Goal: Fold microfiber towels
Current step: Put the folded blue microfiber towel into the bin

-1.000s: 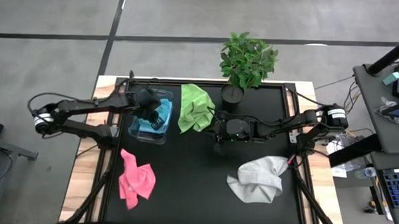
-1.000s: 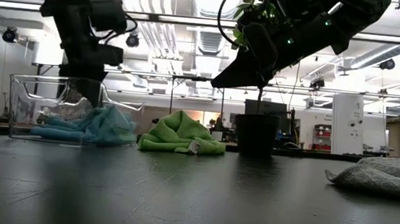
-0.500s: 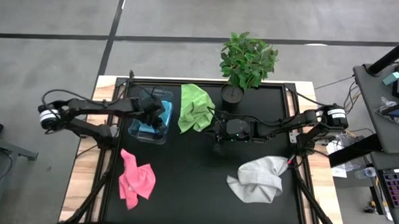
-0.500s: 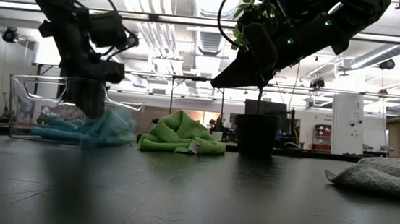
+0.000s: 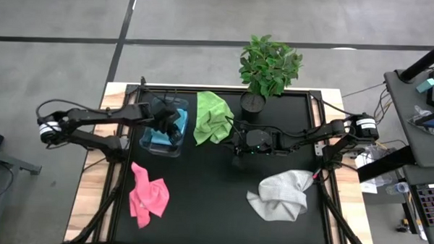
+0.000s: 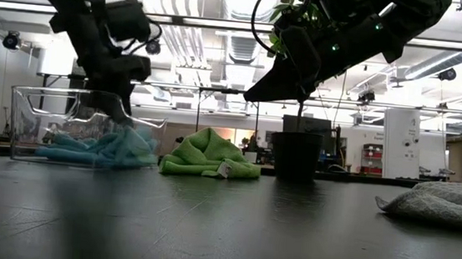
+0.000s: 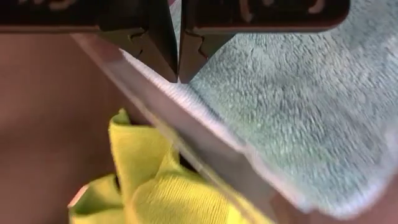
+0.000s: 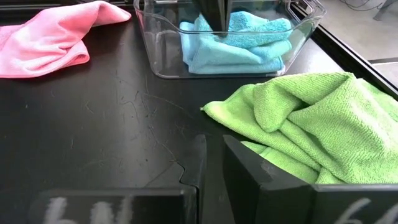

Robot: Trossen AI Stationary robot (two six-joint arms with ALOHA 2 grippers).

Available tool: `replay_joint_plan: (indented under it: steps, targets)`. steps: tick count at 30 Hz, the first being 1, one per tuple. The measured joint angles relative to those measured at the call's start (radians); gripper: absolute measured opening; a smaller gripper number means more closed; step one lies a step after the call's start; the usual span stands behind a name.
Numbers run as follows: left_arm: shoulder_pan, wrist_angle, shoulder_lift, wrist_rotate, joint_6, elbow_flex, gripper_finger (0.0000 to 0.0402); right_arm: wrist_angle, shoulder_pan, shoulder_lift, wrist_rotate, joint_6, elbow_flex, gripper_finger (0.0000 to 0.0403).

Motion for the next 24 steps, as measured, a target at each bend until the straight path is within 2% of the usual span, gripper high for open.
replay_joint_plan:
  steps: [2, 7, 9, 13, 24]
  targets:
    - [-0.001, 0.01, -0.014, -0.047, 0.017, 0.009, 0.0, 0.0, 0.0, 0.0, 0.0, 0.0, 0.0, 0.0044]
    - [0.001, 0.045, -0.011, -0.295, 0.062, 0.002, 0.0, 0.0, 0.0, 0.0, 0.0, 0.0, 0.0, 0.0044]
    - [0.009, 0.067, 0.005, -0.343, 0.076, -0.006, 0.0, 0.0, 0.0, 0.0, 0.0, -0.001, 0.0, 0.0044]
    - [0.012, 0.15, 0.057, -0.341, 0.078, -0.012, 0.0, 0.0, 0.0, 0.0, 0.0, 0.0, 0.0, 0.0044]
    - [0.013, 0.183, 0.225, -0.338, 0.05, -0.009, 0.0, 0.0, 0.0, 0.0, 0.0, -0.004, 0.0, 0.0044]
